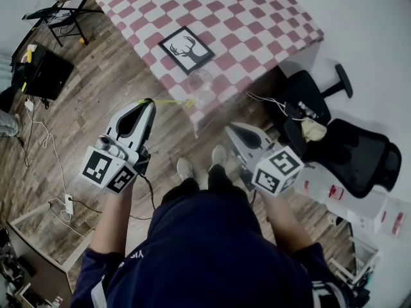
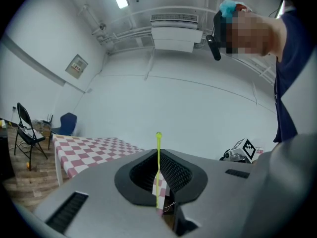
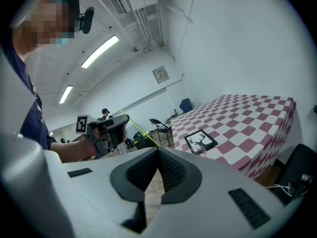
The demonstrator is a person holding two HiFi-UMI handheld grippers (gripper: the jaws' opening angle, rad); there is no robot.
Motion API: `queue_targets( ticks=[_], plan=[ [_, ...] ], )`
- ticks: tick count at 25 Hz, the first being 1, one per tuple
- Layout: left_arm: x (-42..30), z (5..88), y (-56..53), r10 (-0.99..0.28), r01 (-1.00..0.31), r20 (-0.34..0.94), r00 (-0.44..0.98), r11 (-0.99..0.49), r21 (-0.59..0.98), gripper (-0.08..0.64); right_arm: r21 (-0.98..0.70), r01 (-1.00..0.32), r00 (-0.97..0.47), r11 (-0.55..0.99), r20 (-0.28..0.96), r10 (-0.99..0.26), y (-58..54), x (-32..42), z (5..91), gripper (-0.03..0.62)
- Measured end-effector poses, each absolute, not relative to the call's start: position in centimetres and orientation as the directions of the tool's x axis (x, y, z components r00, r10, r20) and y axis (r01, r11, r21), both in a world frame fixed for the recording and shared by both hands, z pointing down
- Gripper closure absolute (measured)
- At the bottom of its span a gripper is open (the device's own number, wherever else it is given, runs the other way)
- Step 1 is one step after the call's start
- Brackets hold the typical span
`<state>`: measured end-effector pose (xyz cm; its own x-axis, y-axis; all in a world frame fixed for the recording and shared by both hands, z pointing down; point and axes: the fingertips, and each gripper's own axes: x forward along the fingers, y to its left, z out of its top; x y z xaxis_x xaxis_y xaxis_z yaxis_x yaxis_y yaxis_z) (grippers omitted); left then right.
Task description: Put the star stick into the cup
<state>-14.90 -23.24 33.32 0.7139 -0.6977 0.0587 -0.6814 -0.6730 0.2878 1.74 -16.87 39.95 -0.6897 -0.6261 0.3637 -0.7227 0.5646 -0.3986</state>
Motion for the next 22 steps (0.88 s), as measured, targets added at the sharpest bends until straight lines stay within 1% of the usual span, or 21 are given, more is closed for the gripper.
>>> queue_targets(
  ticks=[7, 14, 22],
  plan=[
    [-12.2, 34.9, -27.7, -0.724, -0.717, 0.098, 0.682, -0.636, 0.286, 0.523, -0.427, -0.704, -0.709, 0.568, 0.375, -0.597, -20.7, 4.9, 41.3, 0.575],
    [-10.4, 39.0, -31.5, -0.749, -0.753, 0.160, 0.643, -0.581, 0.308, 0.523, -0.460, -0.693, -0.720, 0.554, 0.414, -0.557, -23.7, 7.8, 43.6, 0.575],
    [-9.9, 44.6, -33.7, -0.779, -0.778, 0.207, 0.593, -0.487, 0.397, 0.523, -0.487, -0.678, -0.735, 0.551, 0.463, -0.496, -25.0, 9.1, 46.4, 0.575]
  ],
)
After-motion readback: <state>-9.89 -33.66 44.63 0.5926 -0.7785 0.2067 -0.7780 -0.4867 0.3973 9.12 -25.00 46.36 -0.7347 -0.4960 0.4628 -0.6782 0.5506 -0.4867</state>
